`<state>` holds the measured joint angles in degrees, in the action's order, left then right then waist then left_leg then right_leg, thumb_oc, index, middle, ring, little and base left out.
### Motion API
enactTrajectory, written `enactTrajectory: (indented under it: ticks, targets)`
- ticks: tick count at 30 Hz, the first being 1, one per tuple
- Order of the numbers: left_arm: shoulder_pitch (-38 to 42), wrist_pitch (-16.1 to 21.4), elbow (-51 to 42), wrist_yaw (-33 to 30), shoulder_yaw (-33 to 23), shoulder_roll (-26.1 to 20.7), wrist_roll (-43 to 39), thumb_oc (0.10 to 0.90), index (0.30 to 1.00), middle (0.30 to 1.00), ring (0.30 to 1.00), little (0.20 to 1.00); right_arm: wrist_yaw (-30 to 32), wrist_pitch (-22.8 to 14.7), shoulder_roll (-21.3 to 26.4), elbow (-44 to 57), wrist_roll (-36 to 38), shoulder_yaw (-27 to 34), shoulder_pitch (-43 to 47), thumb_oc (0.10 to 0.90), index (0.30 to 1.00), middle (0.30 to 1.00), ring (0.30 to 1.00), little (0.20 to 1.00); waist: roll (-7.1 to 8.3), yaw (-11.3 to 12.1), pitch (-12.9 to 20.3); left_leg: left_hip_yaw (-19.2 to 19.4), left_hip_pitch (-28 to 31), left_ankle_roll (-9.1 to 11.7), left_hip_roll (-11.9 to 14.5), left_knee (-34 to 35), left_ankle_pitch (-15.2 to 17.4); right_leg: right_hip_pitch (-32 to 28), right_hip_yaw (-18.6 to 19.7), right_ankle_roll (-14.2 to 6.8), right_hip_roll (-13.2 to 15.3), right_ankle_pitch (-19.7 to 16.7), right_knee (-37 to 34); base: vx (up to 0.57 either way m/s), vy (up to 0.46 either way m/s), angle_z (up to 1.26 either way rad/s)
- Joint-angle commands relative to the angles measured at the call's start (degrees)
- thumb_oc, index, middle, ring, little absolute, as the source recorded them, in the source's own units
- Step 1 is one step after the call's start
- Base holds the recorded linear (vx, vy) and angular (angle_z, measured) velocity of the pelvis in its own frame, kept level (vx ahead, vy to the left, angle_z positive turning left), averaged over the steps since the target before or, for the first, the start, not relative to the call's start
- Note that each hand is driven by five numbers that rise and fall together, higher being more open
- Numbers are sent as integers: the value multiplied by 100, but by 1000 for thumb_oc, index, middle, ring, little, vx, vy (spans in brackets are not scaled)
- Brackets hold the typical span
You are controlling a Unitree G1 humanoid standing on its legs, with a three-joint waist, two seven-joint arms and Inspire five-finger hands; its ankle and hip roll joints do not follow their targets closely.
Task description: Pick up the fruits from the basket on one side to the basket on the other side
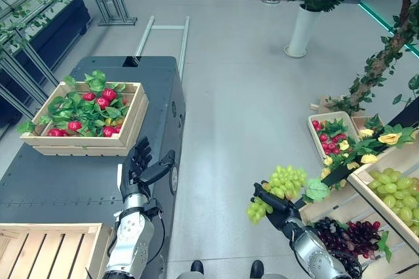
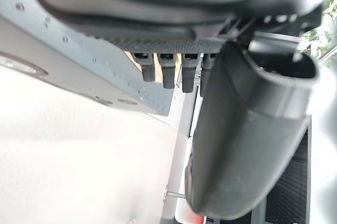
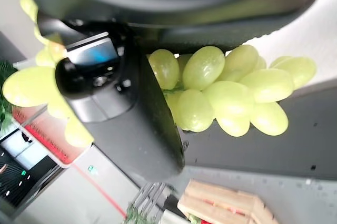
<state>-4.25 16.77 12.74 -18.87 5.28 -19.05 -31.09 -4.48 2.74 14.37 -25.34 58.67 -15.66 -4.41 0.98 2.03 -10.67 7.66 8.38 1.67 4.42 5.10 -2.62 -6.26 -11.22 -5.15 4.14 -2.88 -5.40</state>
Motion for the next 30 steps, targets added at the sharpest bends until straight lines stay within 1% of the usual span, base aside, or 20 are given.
enactTrajectory:
  ticks: [1, 2, 3, 5, 6, 7, 8, 9, 10, 11, 12, 14, 17, 19, 20, 23, 25, 27, 28, 30]
  targets:
    - [302, 509, -476, -43, -88, -119, 315, 800, 900, 900, 900, 900, -637, 193, -294, 307, -235, 24, 511, 400, 300, 300, 300, 300, 102, 73, 440, -355, -452, -218, -574, -702, 488, -101, 128, 436, -28, 147, 40, -62, 6, -3]
    - [301, 502, -484, -48, -86, -118, 315, 800, 900, 900, 900, 900, -642, 200, -289, 304, -240, 20, 511, 400, 300, 300, 300, 300, 108, 75, 439, -367, -485, -215, -579, -766, 513, -96, 134, 437, -25, 143, 40, -151, 52, -12]
    - [259, 473, -546, -185, -76, -102, 241, 800, 900, 900, 900, 900, -811, 388, -226, 209, -303, -92, 554, 400, 300, 300, 300, 300, 179, 188, 342, -879, -892, -218, -820, -1879, 676, -23, 434, 457, 21, 27, 40, -121, 75, -29]
    - [238, 498, -562, -236, -77, -85, 299, 800, 900, 900, 900, 900, -973, 603, -185, 147, -404, -167, 608, 400, 300, 300, 300, 300, 179, 232, 310, -1128, -1008, -267, -918, -2015, 732, 31, 616, 445, 20, -28, 40, -130, 158, -56]
    - [232, 540, -573, -226, -67, -81, 325, 800, 900, 900, 900, 900, -1092, 728, -172, 104, -480, -241, 642, 400, 300, 300, 300, 300, 148, 270, 296, -1324, -930, -319, -959, -1693, 753, 50, 741, 426, -2, -69, 40, -123, 325, -75]
    - [290, 598, -462, -285, -11, -127, 329, 800, 900, 900, 900, 900, -1330, 844, -171, 21, -561, -362, 665, 400, 300, 300, 300, 300, 15, 225, 363, -1395, -600, -407, -937, -797, 547, 114, 831, 408, -87, -46, 40, -80, 254, -79]
    - [291, 599, -461, -285, -10, -127, 329, 800, 900, 900, 900, 900, -1331, 844, -171, 21, -562, -361, 665, 400, 300, 300, 300, 300, 14, 228, 360, -1393, -588, -407, -935, -780, 539, 111, 834, 408, -88, -46, 40, -80, 281, -69]
    - [395, 495, -371, -225, 61, -136, 187, 800, 900, 900, 900, 900, -1259, 972, -174, 73, -611, -373, 644, 400, 300, 300, 300, 300, -18, 164, 400, -1314, -551, -422, -926, -661, 485, 150, 834, 351, -70, -104, 40, -86, 205, -79]
    - [500, 535, -448, -309, 120, -170, 389, 800, 900, 900, 900, 900, -1467, 1062, -148, 269, -688, -453, 601, 400, 300, 300, 300, 300, -4, 137, 405, -1369, -528, -461, -978, -585, 467, 256, 866, 248, -23, -196, 40, -96, 222, -68]
    - [502, 553, -468, -332, 120, -182, 439, 800, 900, 900, 900, 900, -1502, 1073, -136, 303, -705, -467, 592, 400, 300, 300, 300, 300, -4, 133, 400, -1364, -519, -472, -984, -566, 470, 290, 884, 229, -17, -218, 40, -115, 210, -44]
    - [512, 625, -479, -320, 98, -227, 385, 800, 900, 900, 900, 900, -1725, 1082, -69, 400, -1116, -528, 547, 400, 300, 300, 300, 300, -6, 96, 363, -1289, -468, -509, -995, -462, 486, 485, 942, 138, 13, -346, 40, -97, 154, -18]
    - [510, 622, -471, -317, 91, -239, 355, 800, 900, 900, 900, 900, -1838, 1107, -5, 503, -1180, -592, 491, 400, 300, 300, 300, 300, -8, 70, 332, -1257, -437, -529, -1019, -385, 487, 618, 978, 75, 21, -443, 40, -90, 129, -12]
    - [457, 558, -412, -394, 83, -266, 417, 800, 900, 900, 900, 900, -2150, 1242, 66, 828, -1090, -626, 417, 400, 300, 300, 300, 300, 25, 58, 278, -1037, -330, -552, -997, -176, 443, 762, 671, -39, 63, -574, 40, -78, 83, -19]
    - [393, 577, -390, -503, 23, -286, 403, 800, 900, 900, 900, 900, -2165, 1315, 90, 1126, -1071, -697, 362, 400, 300, 300, 300, 300, 8, 71, 279, -843, -271, -545, -921, -66, 385, 843, 410, -55, 61, -463, 346, -100, 45, -50]
    - [388, 575, -412, -555, -40, -303, 370, 800, 900, 900, 900, 900, -2214, 1327, 86, 1213, -1057, -703, 355, 400, 300, 300, 300, 300, -16, 82, 273, -726, -277, -574, -871, -55, 368, 886, 268, -30, 108, -339, 769, -129, 43, -68]
    - [447, 629, -394, -662, -113, -310, 263, 800, 900, 900, 900, 900, -2229, 1269, 43, 1242, -1086, -766, 352, 400, 300, 300, 300, 300, -59, 105, 310, -602, -416, -679, -794, -186, 303, 857, 108, 131, 201, 80, 1907, -128, -2, -75]
    - [455, 653, -388, -697, -150, -299, 238, 800, 900, 900, 900, 900, -2190, 1228, 38, 1219, -1059, -803, 347, 400, 300, 300, 300, 300, -3, 167, 358, -562, -564, -715, -792, -440, 381, 686, 45, 212, 279, 241, 2106, -88, -109, -30]
    - [466, 668, -386, -723, -155, -303, 277, 800, 900, 900, 900, 900, -2182, 1197, 43, 1183, -1071, -829, 361, 400, 300, 300, 300, 300, 60, 216, 373, -512, -672, -715, -799, -639, 442, 478, 18, 234, 294, 335, 1979, -81, -215, -17]
    - [499, 567, -431, -731, -130, -321, 278, 800, 900, 900, 900, 900, -2177, 1099, 32, 1114, -1132, -875, 406, 400, 300, 300, 300, 300, 176, 325, 368, -422, -893, -642, -788, -1033, 564, 5, -76, 261, 287, 583, 1365, -84, -287, -19]
    - [511, 421, -470, -764, -110, -315, 242, 800, 900, 900, 900, 900, -2186, 1033, 27, 1046, -1261, -897, 455, 400, 300, 300, 300, 300, 222, 400, 372, -315, -1024, -543, -752, -1196, 603, -203, -208, 274, 281, 599, 959, -107, -297, -42]
